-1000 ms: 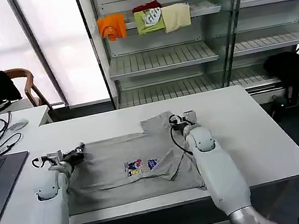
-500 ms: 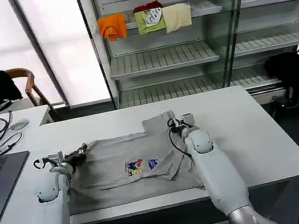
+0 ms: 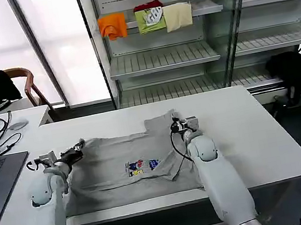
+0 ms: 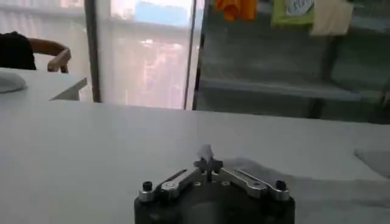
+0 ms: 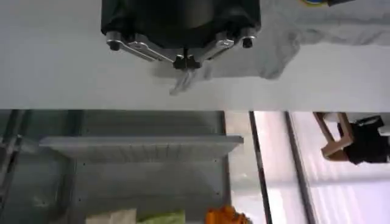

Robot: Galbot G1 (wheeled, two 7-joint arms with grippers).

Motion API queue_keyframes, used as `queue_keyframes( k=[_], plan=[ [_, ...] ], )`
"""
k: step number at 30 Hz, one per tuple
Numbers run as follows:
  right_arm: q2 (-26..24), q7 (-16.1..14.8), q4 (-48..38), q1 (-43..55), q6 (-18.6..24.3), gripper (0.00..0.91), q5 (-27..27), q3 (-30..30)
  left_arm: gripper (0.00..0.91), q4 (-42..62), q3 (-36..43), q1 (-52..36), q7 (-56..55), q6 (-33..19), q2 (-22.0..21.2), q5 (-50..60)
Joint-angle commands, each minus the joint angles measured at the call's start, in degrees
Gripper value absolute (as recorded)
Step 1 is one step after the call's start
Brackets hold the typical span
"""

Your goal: Fold and organize the clothes.

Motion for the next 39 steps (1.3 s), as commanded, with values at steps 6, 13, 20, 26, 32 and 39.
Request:
queue_keyframes(
  k=[6, 13, 20, 26, 32, 39],
  plan=[
    [-4.17, -1.33, 24.38, -13.38, -4.06, 0.0, 6.7, 0.28, 0.01, -10.01, -1.56, 6.6, 1.43, -0.46, 2.25, -7.63],
    [-5.11, -1.64, 30.13, -20.19, -4.68, 0.0, 6.61, 0.6, 0.01, -12.26, -3.21, 12.14, 3.69, -1.6, 4.55, -9.99],
    [-5.59, -2.01, 32.16, -24.66, -4.66, 0.0, 6.57, 1.6, 0.01, -14.17, -5.54, 17.46, 5.19, -2.05, 5.13, -12.17],
    [-5.12, -2.55, 34.34, -28.72, -4.57, 0.0, 5.76, 1.53, 0.01, -15.02, -7.19, 20.54, 7.0, -2.56, 5.78, -12.69],
    [-5.04, -3.25, 35.1, -30.73, -3.85, 0.0, 5.37, 1.66, 0.01, -15.26, -7.95, 22.49, 8.35, -3.47, 5.8, -12.6],
    [-5.2, -3.59, 35.16, -32.03, -3.67, 0.0, 4.47, 2.11, 0.01, -16.5, -8.61, 24.18, 9.3, -3.31, 5.68, -11.4]
  ],
)
